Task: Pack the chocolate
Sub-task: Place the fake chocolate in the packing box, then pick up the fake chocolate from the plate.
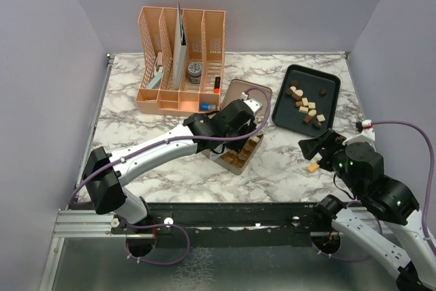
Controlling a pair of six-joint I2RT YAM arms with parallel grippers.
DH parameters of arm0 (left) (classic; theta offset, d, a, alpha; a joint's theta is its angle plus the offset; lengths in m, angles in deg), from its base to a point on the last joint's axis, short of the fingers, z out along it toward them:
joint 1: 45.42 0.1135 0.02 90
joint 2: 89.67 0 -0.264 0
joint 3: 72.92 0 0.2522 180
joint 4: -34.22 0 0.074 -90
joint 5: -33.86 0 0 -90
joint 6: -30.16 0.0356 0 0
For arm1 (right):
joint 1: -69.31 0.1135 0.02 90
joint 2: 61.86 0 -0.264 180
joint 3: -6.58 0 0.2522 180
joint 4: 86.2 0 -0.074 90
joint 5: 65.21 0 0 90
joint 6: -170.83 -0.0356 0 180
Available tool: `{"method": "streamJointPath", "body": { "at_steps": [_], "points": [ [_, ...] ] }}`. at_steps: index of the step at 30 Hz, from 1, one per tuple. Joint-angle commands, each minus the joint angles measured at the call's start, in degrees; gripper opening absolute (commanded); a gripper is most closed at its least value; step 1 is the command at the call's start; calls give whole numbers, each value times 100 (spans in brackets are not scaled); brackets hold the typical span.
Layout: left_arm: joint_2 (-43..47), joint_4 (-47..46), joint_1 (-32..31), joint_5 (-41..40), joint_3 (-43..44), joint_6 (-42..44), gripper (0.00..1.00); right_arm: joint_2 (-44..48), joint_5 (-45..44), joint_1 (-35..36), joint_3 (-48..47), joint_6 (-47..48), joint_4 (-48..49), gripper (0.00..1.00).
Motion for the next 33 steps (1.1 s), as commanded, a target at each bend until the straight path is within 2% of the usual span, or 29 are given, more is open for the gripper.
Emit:
{"method": "streamJointPath", "body": {
  "at_steps": [1, 5, 9, 19, 26, 33],
  "points": [
    [-204, -221, 5, -85, 598, 252, 47, -84, 78, -19, -43, -52, 41, 88],
    [-548, -377, 5, -39, 1128, 368, 47, -169, -46, -19, -226, -152, -111, 89],
    [-878, -881, 5, -129, 1240, 460, 44, -96, -99, -19, -407, -193, -144, 89],
    [-2290, -1498, -21, 126, 2220, 477, 43, 375, -334, -18, -671, -395, -218, 89],
    [-3152, -1555, -123, 149, 3134, 486, 44, 546, -324, -19, -729, -449, -275, 89],
    [-3728, -1565, -203, -20, 3666, 459, 44, 678, -332, -19, -822, -392, -321, 90]
  ]
}}
